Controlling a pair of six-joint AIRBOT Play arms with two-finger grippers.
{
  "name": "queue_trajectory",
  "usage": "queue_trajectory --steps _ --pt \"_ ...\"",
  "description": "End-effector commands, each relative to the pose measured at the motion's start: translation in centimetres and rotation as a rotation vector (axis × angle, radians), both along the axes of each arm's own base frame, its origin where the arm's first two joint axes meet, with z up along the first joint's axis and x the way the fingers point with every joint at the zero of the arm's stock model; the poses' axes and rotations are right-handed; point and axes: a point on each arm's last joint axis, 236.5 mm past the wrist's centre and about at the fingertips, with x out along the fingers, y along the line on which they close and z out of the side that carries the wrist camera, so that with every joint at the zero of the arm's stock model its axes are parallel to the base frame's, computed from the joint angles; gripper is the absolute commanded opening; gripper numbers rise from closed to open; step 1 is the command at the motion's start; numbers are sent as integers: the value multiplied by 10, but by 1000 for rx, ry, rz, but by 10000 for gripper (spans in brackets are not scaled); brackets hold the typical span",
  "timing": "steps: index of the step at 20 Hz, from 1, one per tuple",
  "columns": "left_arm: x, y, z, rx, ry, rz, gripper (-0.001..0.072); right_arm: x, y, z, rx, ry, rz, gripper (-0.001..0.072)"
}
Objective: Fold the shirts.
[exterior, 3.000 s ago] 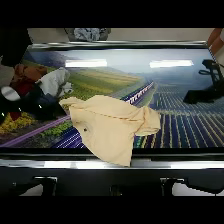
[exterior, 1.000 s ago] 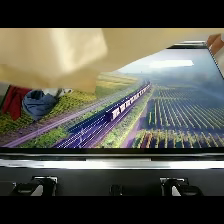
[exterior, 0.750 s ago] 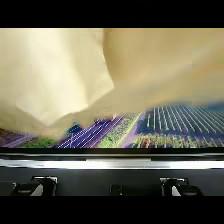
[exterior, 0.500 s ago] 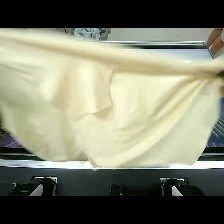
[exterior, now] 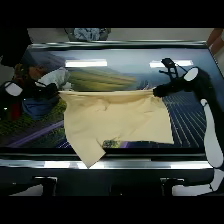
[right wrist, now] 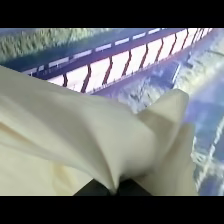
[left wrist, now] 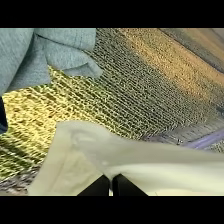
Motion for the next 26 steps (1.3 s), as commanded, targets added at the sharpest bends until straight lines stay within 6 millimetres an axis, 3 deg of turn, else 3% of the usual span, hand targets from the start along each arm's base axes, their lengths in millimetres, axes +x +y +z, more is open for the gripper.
queue_trajectory --steps 1,2,3,4,5,7,8,9,11,13,15,16,20,21,22,23,26 --pt "18 -17 -37 -141 59 52 295 39 16 -7 190 -65 -130 155" --pt "14 -16 -28 -127 72 5 591 38 7 10 187 -79 -118 487" --pt "6 -10 -16 -97 91 -67 652 31 -9 30 155 -95 -68 700" --pt "-8 4 -6 -55 139 -128 644 17 -34 43 103 -78 -27 687" --pt "-29 24 -4 -3 223 -153 586 -6 -66 49 43 -16 -19 685" --pt "-86 62 -18 79 420 -156 586 -81 -133 37 -55 243 -55 629" --pt "-114 66 -32 71 496 -151 586 -114 -153 25 -72 363 -86 599" --pt "-141 62 -50 45 552 -146 586 -144 -161 12 -60 460 -101 600" --pt "-193 33 -89 -37 621 -161 586 -177 -153 -16 -3 531 -133 602" --pt "-216 5 -117 -112 601 -170 585 -200 -141 -41 11 577 -107 612" --pt "-216 -13 -133 -167 575 -128 585 -210 -133 -56 34 605 -107 623" --pt "-213 -20 -138 -177 565 -122 585 -214 -132 -59 35 613 -101 674" --pt "-189 -33 -143 -159 486 -100 580 -225 -138 -70 -2 643 -84 688" --pt "-184 -35 -145 -153 471 -88 496 -231 -138 -76 -8 659 -86 689" --pt "-179 -36 -148 -149 460 -76 485 -236 -133 -84 5 671 -87 689" --pt "-176 -38 -150 -148 455 -70 420 -240 -126 -90 29 675 -87 690" --pt "-173 -44 -150 -136 442 -87 66 -242 -112 -108 81 661 -101 691"
